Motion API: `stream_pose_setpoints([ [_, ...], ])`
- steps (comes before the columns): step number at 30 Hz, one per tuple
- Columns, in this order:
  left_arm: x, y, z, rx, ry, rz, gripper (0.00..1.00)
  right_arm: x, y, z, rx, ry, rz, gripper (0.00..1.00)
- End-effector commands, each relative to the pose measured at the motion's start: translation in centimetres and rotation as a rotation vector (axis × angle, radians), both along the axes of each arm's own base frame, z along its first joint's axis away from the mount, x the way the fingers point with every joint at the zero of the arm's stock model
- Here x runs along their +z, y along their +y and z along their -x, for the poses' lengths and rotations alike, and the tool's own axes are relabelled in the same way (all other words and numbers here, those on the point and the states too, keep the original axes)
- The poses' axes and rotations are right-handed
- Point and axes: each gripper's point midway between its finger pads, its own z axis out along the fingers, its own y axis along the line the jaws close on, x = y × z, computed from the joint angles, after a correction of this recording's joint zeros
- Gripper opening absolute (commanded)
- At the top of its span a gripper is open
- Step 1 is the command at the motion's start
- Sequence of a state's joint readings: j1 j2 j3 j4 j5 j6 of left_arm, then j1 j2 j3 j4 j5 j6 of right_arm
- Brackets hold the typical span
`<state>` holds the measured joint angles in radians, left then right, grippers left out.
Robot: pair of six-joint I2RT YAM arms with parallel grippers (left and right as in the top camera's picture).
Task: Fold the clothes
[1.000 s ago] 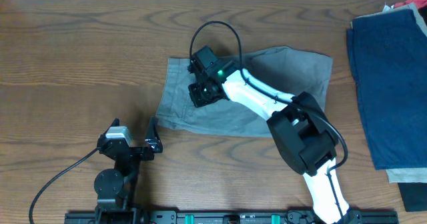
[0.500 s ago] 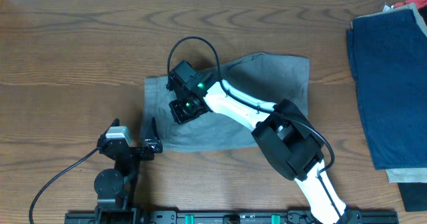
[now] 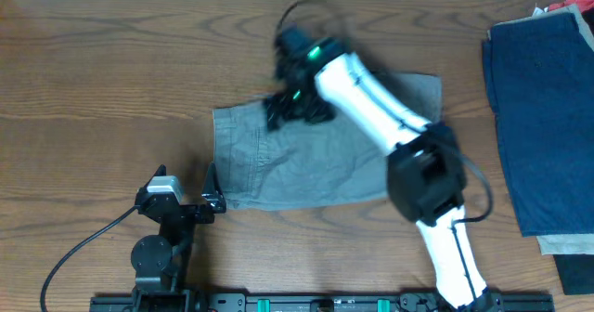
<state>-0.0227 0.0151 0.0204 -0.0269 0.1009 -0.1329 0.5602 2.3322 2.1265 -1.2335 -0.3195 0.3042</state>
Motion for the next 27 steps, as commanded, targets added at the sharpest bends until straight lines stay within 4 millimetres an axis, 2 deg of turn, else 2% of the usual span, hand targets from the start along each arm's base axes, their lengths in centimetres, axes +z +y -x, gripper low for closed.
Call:
stream_pose_setpoints([
  [1, -1.6, -0.3, 0.1, -0.017, 0.048, -0.005, 0.98, 3.8, -4.1, -3.0, -0.048, -0.115, 0.05, 0.99],
  [3, -1.6, -0.3, 0.1, -0.017, 0.048, -0.005, 0.98, 5.2, -8.0, -3.7, -0.114, -0.132, 0.125, 0.99],
  [7, -1.6, -0.3, 0.1, -0.017, 0.048, -0.005, 0.98, 6.2, -15.9, -3.4, -0.291, -0.1, 0.342, 0.99],
  [9, -1.6, -0.3, 0.1, -0.017, 0.048, -0.005, 0.98, 6.2, -19.4, -2.9, -0.36, -0.064, 0.433, 0.99],
  [11, -1.6, -0.3, 0.1, -0.017, 0.048, -0.005, 0.98, 6.0, -21.9, -2.1, -0.395, -0.008, 0.47, 0.99],
  [15, -1.6, -0.3, 0.1, -0.017, 0.048, -0.005, 0.98, 5.2, -25.4, -0.6, -0.45, 0.094, 0.511, 0.99],
  [19, -1.6, -0.3, 0.1, -0.017, 0.048, -0.005, 0.98, 4.0, -27.6, 0.7, -0.481, 0.163, 0.543, 0.99],
  [23, -1.6, -0.3, 0.1, -0.017, 0.048, -0.005, 0.98, 2.2, -29.1, 2.0, -0.508, 0.2, 0.551, 0.99],
  [27, -1.6, -0.3, 0.1, -0.017, 0.048, -0.005, 0.98, 0.1, -29.7, 3.8, -0.522, 0.21, 0.546, 0.99],
])
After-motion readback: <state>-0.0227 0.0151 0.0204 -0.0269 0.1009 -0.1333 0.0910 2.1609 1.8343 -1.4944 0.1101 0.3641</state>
